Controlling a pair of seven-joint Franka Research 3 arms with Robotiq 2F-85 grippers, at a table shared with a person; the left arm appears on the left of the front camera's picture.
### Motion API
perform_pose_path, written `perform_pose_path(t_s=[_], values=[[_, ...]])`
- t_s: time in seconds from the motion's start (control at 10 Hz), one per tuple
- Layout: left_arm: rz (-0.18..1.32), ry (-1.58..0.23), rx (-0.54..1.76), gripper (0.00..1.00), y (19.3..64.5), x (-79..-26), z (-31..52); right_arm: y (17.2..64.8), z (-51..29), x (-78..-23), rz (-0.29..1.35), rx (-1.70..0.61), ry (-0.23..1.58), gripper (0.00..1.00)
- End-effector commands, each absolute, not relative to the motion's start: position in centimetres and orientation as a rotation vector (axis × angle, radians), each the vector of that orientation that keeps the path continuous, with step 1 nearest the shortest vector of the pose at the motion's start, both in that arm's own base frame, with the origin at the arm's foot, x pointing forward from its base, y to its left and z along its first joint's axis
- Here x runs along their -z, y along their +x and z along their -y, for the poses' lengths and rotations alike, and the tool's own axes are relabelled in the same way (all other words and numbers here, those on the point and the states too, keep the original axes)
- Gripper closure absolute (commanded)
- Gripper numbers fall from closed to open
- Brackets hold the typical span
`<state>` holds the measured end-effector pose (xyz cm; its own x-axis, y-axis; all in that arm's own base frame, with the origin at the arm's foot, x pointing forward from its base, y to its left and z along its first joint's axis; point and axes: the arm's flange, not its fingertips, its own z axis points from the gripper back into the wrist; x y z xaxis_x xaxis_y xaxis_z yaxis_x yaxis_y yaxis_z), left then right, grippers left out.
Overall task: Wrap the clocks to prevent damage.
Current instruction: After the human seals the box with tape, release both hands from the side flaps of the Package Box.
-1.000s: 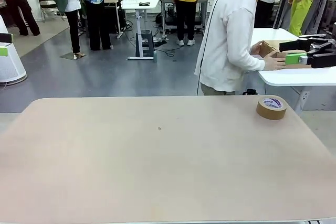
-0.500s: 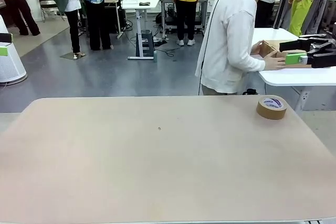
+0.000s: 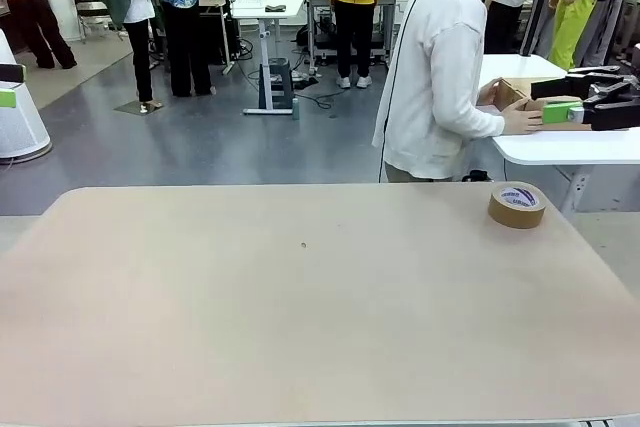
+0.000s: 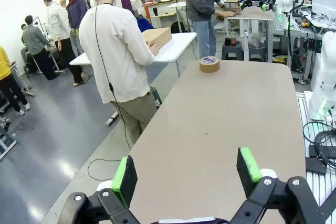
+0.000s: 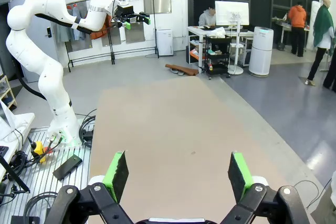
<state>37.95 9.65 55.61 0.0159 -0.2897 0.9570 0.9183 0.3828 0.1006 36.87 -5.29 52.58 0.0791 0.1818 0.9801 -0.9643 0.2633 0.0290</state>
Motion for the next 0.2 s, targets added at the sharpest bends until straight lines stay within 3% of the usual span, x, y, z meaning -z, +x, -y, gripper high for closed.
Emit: perform_pose_path(t_s=[0.0,0.1], values=[[1.195,-0.682,1.068,0.00,37.81,-55.80,-9.65,37.02,5.25,-52.50,1.146,-1.059,0.906,0.00],[1.195,-0.682,1.068,0.00,37.81,-55.80,-9.65,37.02,5.25,-52.50,1.146,-1.059,0.906,0.00]])
